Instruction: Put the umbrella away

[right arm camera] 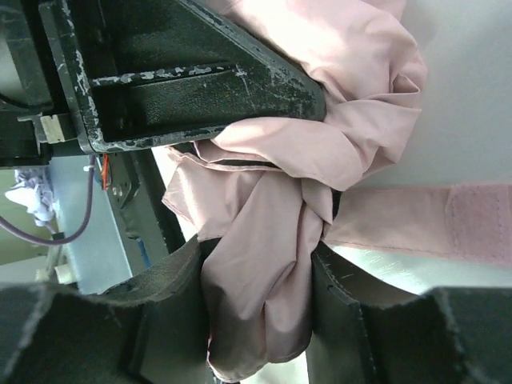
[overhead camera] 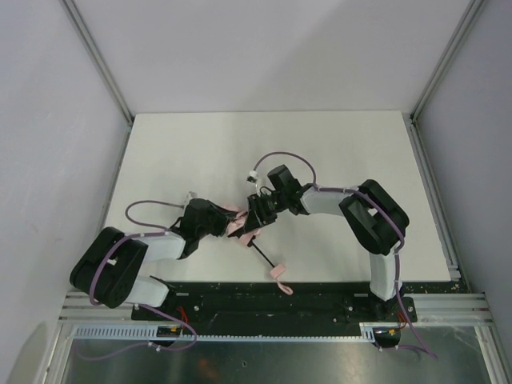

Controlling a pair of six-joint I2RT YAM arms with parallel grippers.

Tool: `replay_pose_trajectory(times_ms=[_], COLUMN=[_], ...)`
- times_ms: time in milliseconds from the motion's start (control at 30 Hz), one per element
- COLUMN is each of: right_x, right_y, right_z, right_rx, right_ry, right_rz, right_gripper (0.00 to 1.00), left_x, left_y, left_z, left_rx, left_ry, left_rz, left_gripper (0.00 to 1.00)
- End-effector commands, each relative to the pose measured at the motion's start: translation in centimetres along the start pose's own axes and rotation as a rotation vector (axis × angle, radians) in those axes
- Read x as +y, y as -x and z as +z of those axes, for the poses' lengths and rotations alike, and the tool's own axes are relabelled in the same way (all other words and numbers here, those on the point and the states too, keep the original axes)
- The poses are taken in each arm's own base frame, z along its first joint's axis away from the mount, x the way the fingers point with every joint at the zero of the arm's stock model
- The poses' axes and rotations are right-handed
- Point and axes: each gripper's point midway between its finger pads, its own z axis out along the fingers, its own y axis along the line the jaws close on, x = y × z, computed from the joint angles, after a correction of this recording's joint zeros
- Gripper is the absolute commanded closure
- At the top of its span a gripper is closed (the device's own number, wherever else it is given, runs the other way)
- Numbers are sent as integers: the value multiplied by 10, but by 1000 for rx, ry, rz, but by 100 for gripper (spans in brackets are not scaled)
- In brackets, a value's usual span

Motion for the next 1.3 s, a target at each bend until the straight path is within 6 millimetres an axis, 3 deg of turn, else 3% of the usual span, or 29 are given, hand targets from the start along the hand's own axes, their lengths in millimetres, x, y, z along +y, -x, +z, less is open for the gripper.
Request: replay_pose_trajectory(times_ms=[0, 100, 167, 233, 333, 500, 633, 733, 900, 1033, 1167, 1267], right_x=[41, 24, 16, 12, 15, 46, 75, 74, 45, 37, 56, 65], right_y=[21, 19, 15, 12, 11, 21, 41, 55, 61, 57, 52, 47], right_z=[-9, -13, -14, -13, -13, -36, -78, -123, -177, -178, -158, -157], right_rx=[-25, -34, -34, -38, -58, -143, -275, -395, -548, -602, -601, -619], right_ry=[165, 22, -98, -213, -334, -317, -241, -214, -311, -193, -3, 58], right_rz=[-37, -31, -73, -130, -175, -133, -35, 76, 278, 519, 682, 758], right_gripper=[91, 47, 27, 14, 4, 1, 1, 1, 1, 1, 1, 1], left_x=[50, 52, 53, 53, 52, 34, 0, -35, -103, -156, -192, -213], left_y=[-6, -7, -9, -11, -13, -21, -20, -16, -5, 5, 12, 18], left_z=[-2, -2, -3, -3, -4, -8, -20, -35, -77, -115, -143, -160], left_rx=[-7, -5, 4, 10, 15, 60, 75, 76, 69, 73, 80, 81], left_ry=[141, 140, 140, 141, 135, 82, -27, -142, -390, -598, -729, -810], left_rz=[75, 69, 57, 45, 27, -5, -31, -61, -119, -175, -222, -250], left_gripper=[79, 91, 96, 99, 100, 100, 100, 100, 100, 100, 100, 100])
